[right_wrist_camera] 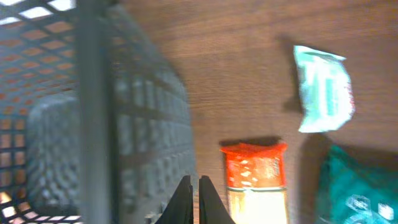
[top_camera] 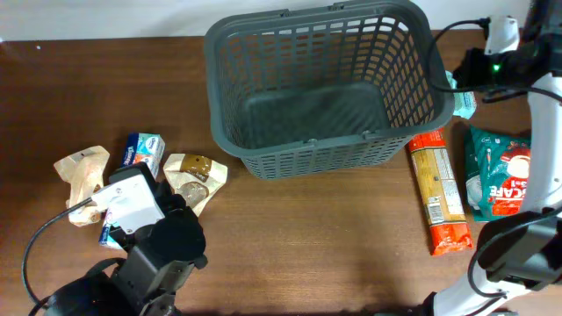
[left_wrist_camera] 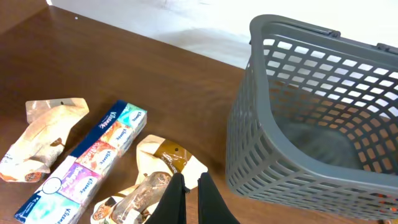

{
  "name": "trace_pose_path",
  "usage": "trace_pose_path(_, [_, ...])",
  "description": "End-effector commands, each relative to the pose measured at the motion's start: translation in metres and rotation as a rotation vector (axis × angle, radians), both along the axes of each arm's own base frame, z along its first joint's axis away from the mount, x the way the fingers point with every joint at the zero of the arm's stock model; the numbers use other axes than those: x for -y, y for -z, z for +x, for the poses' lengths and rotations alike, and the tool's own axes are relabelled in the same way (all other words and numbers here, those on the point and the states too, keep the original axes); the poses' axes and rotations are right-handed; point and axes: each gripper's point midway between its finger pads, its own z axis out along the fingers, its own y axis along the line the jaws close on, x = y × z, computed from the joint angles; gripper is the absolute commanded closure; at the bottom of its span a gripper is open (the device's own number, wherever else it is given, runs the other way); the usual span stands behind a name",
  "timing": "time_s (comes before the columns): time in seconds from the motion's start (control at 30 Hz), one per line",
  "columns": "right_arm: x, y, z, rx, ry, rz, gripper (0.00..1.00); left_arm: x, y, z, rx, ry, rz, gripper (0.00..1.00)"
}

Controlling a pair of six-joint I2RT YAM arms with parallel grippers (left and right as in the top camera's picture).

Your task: Pack container

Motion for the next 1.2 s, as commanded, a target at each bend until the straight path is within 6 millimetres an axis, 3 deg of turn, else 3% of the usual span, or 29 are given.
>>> trace_pose_path(0.0, [-0.025,-0.003,0.003,0.016,-0.06,0.048,0.96,-0.001,0.001,0.0,-0.005,0.003,0.018,0.98])
trace_pose_path(0.27, [-0.07,-0.003,0.003,0.013,-0.158,0.048,0.96,-0.001,0.001,0.0,-0.005,0.004,0.018,0.98])
trace_pose_path(0.53, [-0.075,0.0,0.0,-0.01,-0.159,0.045,0.97,-0.001,0.001,0.0,-0.005,0.004,0.018,0.98])
trace_pose_path(0.67, [-0.059,-0.005,-0.005,-0.015,-0.096,-0.008,0.96,-0.001,0.001,0.0,-0.005,0.004,0.019,0.98])
trace_pose_path(0.87, [0.002,-0.061,-0.034,0.073,0.067,-0.111,0.96,0.0,0.002,0.0,-0.007,0.008,0.016,0.98])
trace_pose_path(0.93, [0.027,-0.072,-0.049,0.084,0.135,-0.124,0.59,0.002,0.003,0.0,-0.013,0.018,0.008,0.98])
trace_pose_path(1.03, [0.061,-0.074,-0.074,0.051,0.22,-0.129,0.28,0.008,0.004,-0.001,-0.026,0.045,-0.013,0.98])
trace_pose_path(1.1, [0.083,-0.067,-0.093,0.0,0.263,-0.132,0.01,0.012,0.005,-0.001,-0.032,0.067,-0.021,0.95])
trace_pose_path(1.17, [0.097,-0.062,-0.105,-0.037,0.281,-0.138,0.01,0.02,0.002,0.001,-0.028,0.123,0.007,0.92])
